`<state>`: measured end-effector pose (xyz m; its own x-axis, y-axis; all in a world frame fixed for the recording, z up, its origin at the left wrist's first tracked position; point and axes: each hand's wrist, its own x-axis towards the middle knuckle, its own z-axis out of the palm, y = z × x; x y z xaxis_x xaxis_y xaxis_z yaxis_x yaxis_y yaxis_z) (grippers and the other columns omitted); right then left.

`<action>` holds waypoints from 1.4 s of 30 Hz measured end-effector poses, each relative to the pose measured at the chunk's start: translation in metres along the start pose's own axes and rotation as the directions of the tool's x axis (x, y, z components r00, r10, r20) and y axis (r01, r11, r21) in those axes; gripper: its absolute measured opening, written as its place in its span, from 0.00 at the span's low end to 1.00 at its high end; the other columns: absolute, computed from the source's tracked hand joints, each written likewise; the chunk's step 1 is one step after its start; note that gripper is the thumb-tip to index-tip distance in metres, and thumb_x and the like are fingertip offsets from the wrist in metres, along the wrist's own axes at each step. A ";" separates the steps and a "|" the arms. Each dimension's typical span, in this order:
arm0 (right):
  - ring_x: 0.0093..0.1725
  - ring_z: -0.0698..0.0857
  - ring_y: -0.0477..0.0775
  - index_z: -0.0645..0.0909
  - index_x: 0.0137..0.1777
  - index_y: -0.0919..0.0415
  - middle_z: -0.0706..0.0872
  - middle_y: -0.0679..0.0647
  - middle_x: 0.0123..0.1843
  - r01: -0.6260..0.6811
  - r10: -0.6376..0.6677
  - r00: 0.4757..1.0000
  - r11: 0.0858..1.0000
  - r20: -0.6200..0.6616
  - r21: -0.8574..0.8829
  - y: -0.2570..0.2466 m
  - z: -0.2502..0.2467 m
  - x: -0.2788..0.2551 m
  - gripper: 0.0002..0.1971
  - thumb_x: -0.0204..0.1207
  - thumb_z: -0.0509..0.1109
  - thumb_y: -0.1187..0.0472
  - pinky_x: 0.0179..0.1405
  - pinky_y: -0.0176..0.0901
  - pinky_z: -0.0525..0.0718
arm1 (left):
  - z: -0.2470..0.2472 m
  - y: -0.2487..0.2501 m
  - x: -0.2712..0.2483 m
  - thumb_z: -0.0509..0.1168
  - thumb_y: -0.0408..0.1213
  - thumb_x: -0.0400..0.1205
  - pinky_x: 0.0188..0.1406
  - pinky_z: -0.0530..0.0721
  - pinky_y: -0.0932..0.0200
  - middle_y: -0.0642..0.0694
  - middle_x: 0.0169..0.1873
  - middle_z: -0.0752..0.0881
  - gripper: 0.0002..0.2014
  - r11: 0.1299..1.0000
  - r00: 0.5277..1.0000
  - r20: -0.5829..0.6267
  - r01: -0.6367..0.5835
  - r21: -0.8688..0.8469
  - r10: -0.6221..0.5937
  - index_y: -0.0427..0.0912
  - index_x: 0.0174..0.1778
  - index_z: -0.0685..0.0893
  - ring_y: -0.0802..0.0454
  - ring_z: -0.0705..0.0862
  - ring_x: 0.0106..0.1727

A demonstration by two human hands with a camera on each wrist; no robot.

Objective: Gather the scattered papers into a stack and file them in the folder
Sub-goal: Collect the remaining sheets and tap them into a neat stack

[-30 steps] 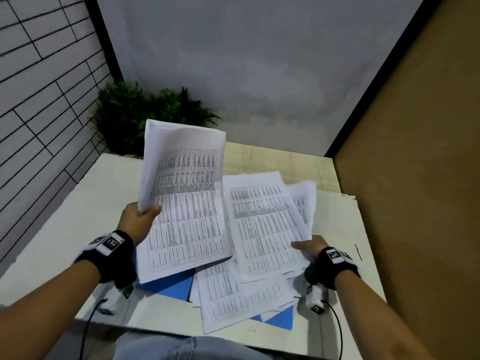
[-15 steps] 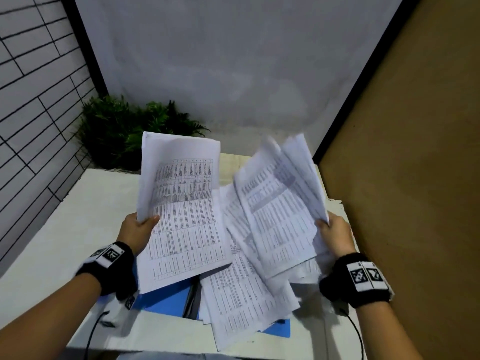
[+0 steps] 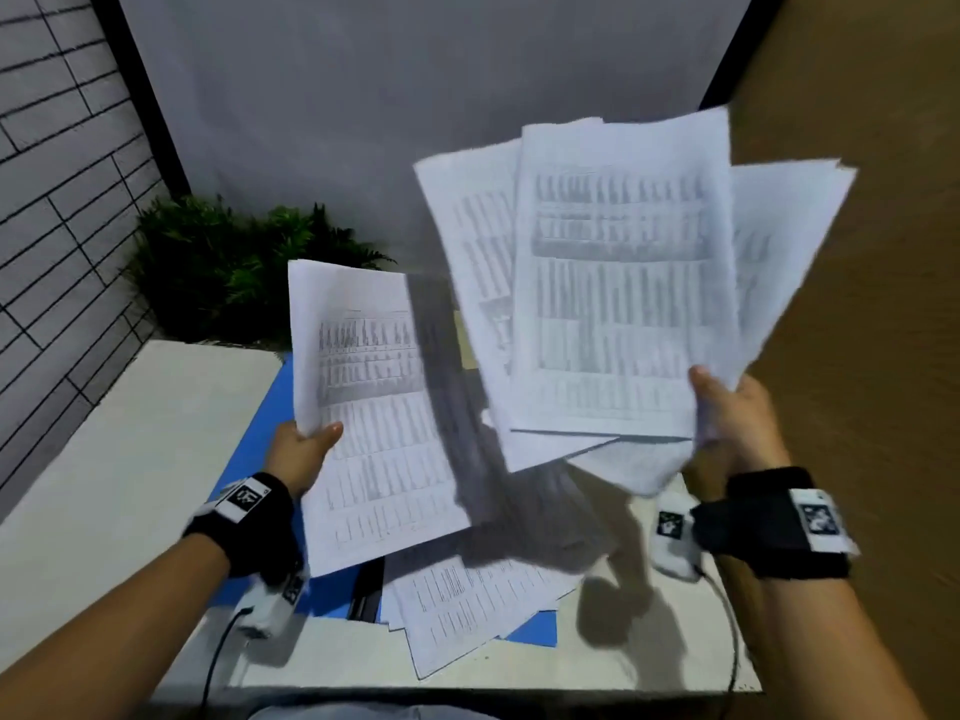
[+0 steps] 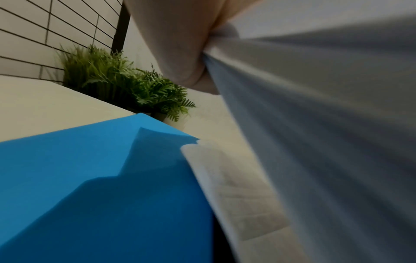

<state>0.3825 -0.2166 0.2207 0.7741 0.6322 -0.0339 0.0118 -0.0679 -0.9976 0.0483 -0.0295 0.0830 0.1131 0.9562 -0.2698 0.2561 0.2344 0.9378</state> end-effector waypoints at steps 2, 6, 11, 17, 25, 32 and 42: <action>0.35 0.90 0.37 0.74 0.68 0.66 0.91 0.46 0.43 -0.142 0.127 0.983 0.984 0.133 0.107 0.028 0.022 -0.007 0.16 0.80 0.59 0.70 0.35 0.31 0.88 | 0.012 0.011 -0.008 0.65 0.33 0.79 0.50 0.79 0.50 0.38 0.47 0.84 0.13 0.998 0.998 0.063 -0.003 -0.066 0.007 0.31 0.57 0.81 0.43 0.83 0.47; 0.56 0.87 0.59 0.71 0.72 0.69 0.84 0.62 0.65 -0.375 0.310 0.869 0.921 0.385 0.106 0.067 0.062 -0.019 0.22 0.78 0.62 0.72 0.48 0.44 0.89 | 0.026 0.034 -0.019 0.61 0.30 0.80 0.47 0.77 0.54 0.40 0.40 0.83 0.05 0.993 0.979 0.186 -0.058 -0.107 0.077 0.36 0.49 0.81 0.45 0.81 0.41; 0.59 0.86 0.60 0.77 0.66 0.66 0.83 0.65 0.65 -0.275 0.215 0.833 0.960 0.510 0.045 0.066 0.084 -0.016 0.23 0.71 0.66 0.79 0.59 0.53 0.85 | 0.017 0.051 -0.015 0.60 0.58 0.75 0.57 0.79 0.47 0.37 0.43 0.87 0.22 0.964 0.985 0.161 -0.013 -0.267 0.058 0.41 0.45 0.84 0.42 0.84 0.47; 0.34 0.90 0.44 0.81 0.39 0.58 0.91 0.46 0.30 -0.037 0.008 0.930 0.997 0.367 0.073 0.057 0.101 -0.023 0.15 0.66 0.71 0.81 0.41 0.36 0.89 | 0.011 0.065 -0.023 0.68 0.35 0.71 0.38 0.86 0.70 0.60 0.34 0.90 0.17 0.879 0.945 0.062 -0.274 -0.391 0.322 0.36 0.56 0.81 0.61 0.87 0.39; 0.42 0.89 0.37 0.82 0.53 0.58 0.90 0.45 0.45 -0.012 -0.038 0.888 0.994 0.458 0.107 0.055 0.098 -0.021 0.25 0.55 0.81 0.72 0.44 0.32 0.87 | 0.012 0.064 -0.041 0.82 0.56 0.37 0.35 0.85 0.73 0.70 0.27 0.89 0.34 0.870 0.896 0.176 -0.324 -0.371 0.408 0.53 0.39 0.84 0.74 0.85 0.33; 0.42 0.90 0.41 0.83 0.47 0.60 0.93 0.44 0.39 0.002 -0.077 0.880 0.987 0.468 0.159 0.057 0.082 -0.011 0.21 0.51 0.77 0.72 0.42 0.34 0.87 | 0.020 0.076 -0.046 0.79 0.64 0.32 0.34 0.84 0.74 0.67 0.31 0.90 0.43 0.870 0.867 0.253 -0.321 -0.374 0.429 0.50 0.43 0.79 0.71 0.87 0.36; 0.47 0.90 0.47 0.76 0.61 0.70 0.93 0.47 0.42 -0.025 -0.060 0.870 0.986 0.489 0.165 0.056 0.092 -0.007 0.53 0.33 0.89 0.48 0.45 0.37 0.88 | 0.020 0.085 -0.039 0.79 0.64 0.43 0.38 0.83 0.74 0.53 0.41 0.88 0.48 0.800 0.835 0.144 -0.438 -0.411 0.531 0.40 0.55 0.75 0.65 0.88 0.42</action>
<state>0.3196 -0.1537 0.1598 0.3637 0.9315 0.0009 -0.1126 0.0449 -0.9926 0.0852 -0.0502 0.1691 0.3689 0.8975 0.2416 -0.2394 -0.1594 0.9577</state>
